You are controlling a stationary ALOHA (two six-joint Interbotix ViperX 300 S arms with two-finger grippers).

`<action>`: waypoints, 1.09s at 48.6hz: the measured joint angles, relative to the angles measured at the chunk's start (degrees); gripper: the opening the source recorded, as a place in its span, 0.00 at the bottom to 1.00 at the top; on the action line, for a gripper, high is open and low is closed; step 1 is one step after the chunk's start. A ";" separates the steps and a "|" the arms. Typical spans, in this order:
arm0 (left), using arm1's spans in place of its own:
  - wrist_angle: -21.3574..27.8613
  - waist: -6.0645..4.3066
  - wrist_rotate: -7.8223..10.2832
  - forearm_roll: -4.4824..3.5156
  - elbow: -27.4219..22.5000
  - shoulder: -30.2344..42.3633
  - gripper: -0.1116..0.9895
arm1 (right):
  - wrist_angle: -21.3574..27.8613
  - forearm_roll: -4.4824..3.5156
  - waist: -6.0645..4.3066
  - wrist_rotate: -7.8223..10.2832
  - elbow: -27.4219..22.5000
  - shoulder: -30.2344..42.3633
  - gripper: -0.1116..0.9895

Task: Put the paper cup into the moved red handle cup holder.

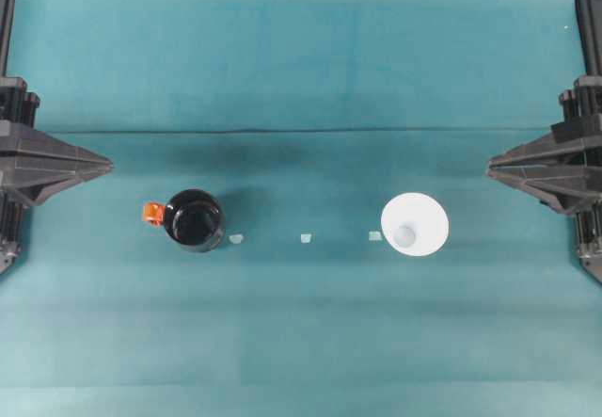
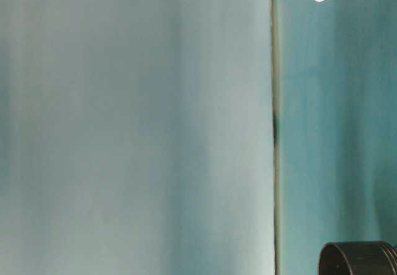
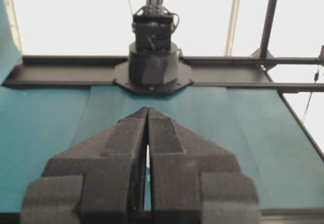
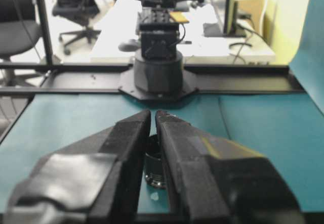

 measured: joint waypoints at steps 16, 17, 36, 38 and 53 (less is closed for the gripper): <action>16.70 0.18 -3.43 0.44 -6.24 7.29 0.12 | 9.58 2.20 -0.09 2.64 0.35 0.09 0.01; 18.11 0.18 -3.43 0.44 -6.77 7.65 0.12 | 10.46 2.20 -0.09 2.81 0.35 0.09 0.01; 49.39 0.18 -3.34 0.70 -15.21 20.48 0.12 | 19.34 2.20 -0.18 6.94 0.26 0.00 0.01; 51.33 0.18 -3.34 0.70 -15.73 21.53 0.12 | 19.51 2.20 -0.18 7.03 0.26 0.00 0.01; 59.15 0.18 -2.55 1.05 -20.13 27.42 0.12 | 19.60 2.20 -0.18 7.03 0.26 0.00 0.01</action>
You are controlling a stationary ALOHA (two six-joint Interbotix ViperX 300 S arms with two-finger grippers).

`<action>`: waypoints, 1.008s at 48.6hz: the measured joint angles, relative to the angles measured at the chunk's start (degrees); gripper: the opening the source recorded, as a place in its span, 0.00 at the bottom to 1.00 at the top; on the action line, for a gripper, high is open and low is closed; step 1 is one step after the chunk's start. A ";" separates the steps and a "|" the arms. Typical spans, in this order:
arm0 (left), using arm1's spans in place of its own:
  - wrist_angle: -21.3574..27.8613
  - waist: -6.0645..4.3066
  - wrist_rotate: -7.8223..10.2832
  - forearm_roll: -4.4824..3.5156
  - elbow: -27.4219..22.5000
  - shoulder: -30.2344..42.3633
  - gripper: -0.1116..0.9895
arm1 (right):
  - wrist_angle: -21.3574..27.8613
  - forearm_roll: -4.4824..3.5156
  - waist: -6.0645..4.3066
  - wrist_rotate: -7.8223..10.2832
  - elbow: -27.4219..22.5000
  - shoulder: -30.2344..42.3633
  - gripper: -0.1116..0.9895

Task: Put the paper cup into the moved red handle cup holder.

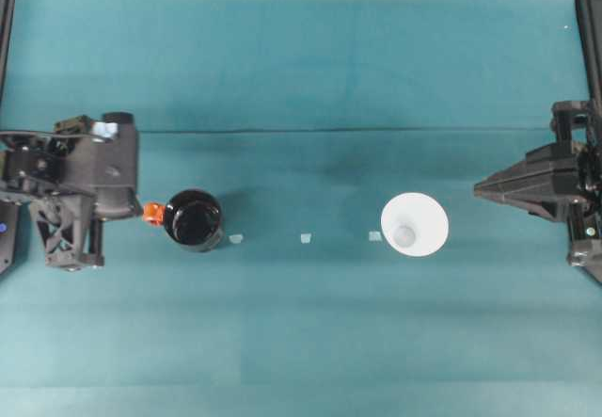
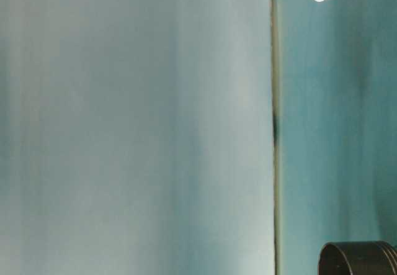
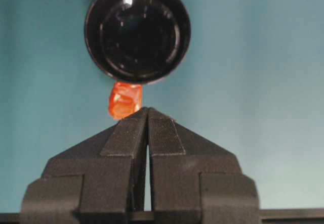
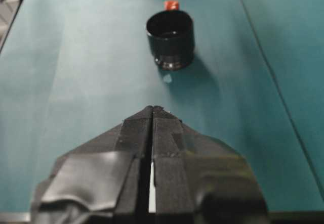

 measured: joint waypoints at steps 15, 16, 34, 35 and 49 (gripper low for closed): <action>3.60 0.70 4.22 0.09 -1.76 0.44 0.12 | 0.00 0.00 -0.09 0.00 0.00 0.00 0.01; 3.78 0.79 4.39 0.09 -1.76 0.44 0.12 | 0.00 0.09 0.00 0.00 0.00 0.00 0.01; 6.24 1.14 5.98 0.09 -1.76 0.18 0.14 | 0.00 0.00 -0.09 0.00 0.00 0.00 0.01; 6.15 1.23 5.98 0.09 -1.67 0.18 0.16 | 0.00 0.00 -0.09 0.00 0.00 0.00 0.01; 5.62 2.02 6.42 0.09 0.88 0.26 0.86 | 0.00 0.00 0.00 0.00 0.00 0.00 0.01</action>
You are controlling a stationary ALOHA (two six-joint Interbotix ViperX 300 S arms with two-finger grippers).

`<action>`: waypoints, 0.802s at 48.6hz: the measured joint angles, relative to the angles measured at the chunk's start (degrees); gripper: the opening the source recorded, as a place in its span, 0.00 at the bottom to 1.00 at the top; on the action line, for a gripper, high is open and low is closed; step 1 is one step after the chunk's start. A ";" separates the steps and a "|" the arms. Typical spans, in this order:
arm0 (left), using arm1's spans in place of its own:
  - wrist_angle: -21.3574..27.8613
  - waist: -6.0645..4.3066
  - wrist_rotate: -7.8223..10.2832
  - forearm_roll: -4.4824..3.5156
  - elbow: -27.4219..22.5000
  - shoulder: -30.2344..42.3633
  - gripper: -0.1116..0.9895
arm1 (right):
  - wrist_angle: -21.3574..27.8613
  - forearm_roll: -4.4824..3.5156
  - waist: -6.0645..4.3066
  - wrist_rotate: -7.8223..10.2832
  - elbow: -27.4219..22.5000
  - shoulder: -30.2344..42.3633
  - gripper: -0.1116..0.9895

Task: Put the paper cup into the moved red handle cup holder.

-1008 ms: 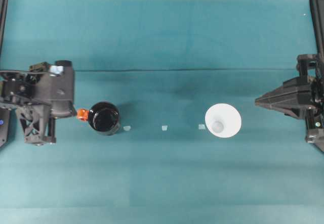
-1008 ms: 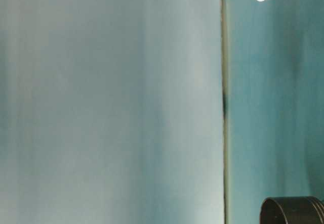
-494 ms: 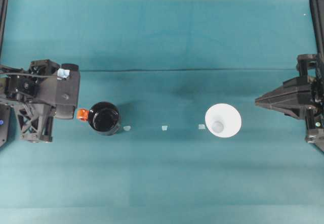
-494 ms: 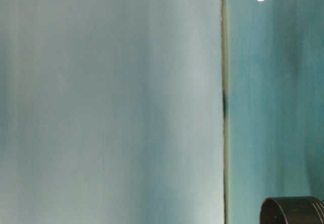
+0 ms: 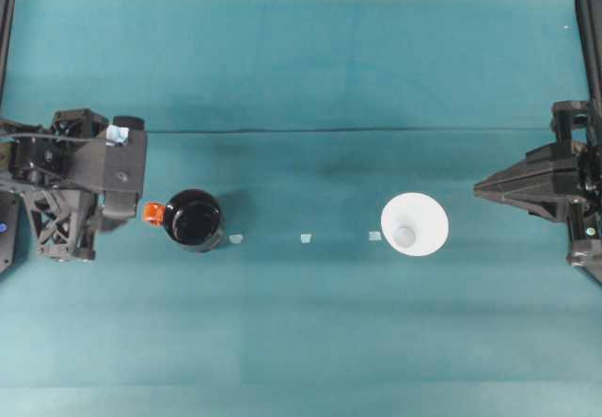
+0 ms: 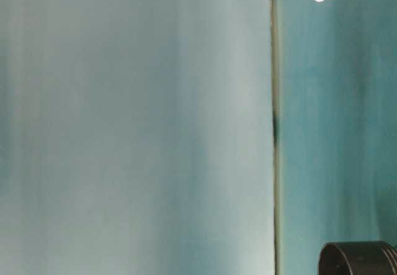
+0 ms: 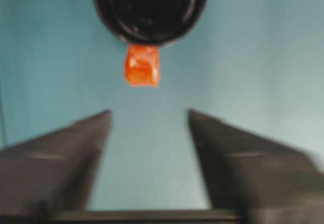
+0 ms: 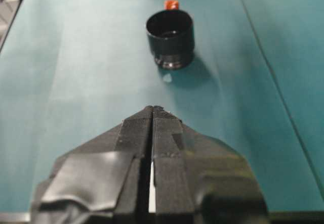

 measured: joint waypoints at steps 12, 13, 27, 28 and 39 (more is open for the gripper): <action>-3.69 0.18 1.58 0.00 3.16 0.35 0.98 | -0.35 0.09 -0.09 0.09 -0.09 0.00 0.01; -4.22 0.18 1.58 0.00 3.25 0.53 0.98 | -0.35 0.00 -0.09 0.09 0.00 0.00 0.01; -10.02 0.62 1.93 0.00 3.25 7.65 0.99 | 0.09 0.00 -0.09 0.00 0.00 0.00 0.01; -10.28 0.62 2.02 0.00 3.16 8.35 0.99 | 0.09 0.09 -0.09 0.00 0.00 0.00 0.01; -13.97 0.97 2.20 0.00 2.11 13.54 0.99 | 0.09 0.09 -0.09 0.00 0.00 0.00 0.01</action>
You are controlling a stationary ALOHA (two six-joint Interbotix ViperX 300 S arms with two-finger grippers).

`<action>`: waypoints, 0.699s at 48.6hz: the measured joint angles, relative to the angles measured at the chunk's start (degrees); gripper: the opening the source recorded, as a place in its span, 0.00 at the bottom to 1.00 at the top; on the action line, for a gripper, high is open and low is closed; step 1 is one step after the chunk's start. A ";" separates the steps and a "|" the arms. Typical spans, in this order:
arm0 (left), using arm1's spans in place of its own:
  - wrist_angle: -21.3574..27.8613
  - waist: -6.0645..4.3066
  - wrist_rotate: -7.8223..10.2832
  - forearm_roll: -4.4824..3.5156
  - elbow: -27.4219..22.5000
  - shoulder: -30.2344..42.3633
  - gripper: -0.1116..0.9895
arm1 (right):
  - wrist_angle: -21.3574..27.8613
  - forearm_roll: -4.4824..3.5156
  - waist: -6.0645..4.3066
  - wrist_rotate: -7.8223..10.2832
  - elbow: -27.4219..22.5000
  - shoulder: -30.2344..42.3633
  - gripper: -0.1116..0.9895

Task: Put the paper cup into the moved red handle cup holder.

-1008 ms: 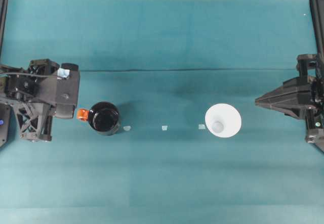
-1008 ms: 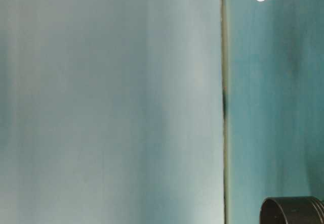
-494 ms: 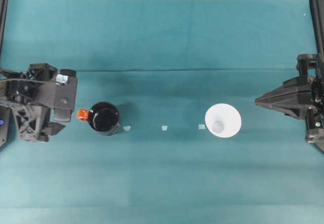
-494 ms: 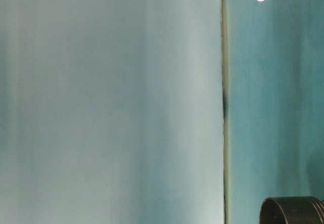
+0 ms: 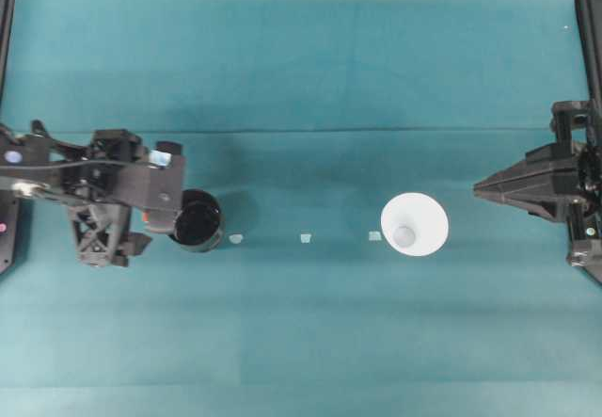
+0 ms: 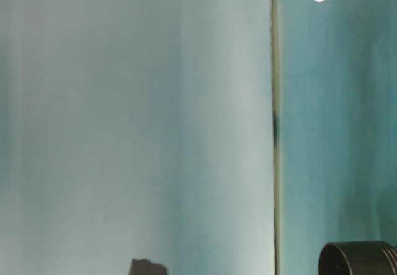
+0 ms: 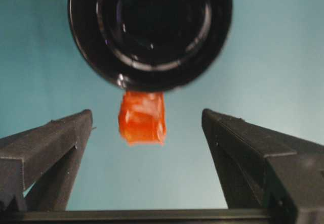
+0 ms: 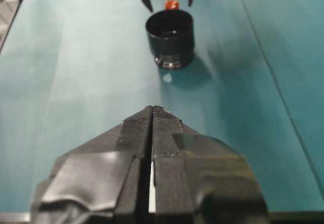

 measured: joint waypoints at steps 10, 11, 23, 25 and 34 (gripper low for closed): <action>-2.37 0.88 0.00 0.00 0.00 1.76 0.99 | 0.00 0.00 0.00 0.09 0.00 0.00 0.01; -2.64 0.88 0.00 0.00 -0.09 1.85 0.99 | 0.00 0.00 0.00 0.09 0.00 0.00 0.01; -3.43 0.97 0.09 0.00 0.00 3.52 0.99 | 0.00 -0.09 0.00 0.09 0.00 0.00 0.01; -3.52 0.97 0.18 0.00 0.18 3.78 0.99 | 0.00 0.00 0.00 0.00 0.00 0.00 0.01; -4.22 0.97 0.18 0.00 0.53 4.39 0.99 | 0.00 -0.09 0.00 0.09 0.00 0.00 0.01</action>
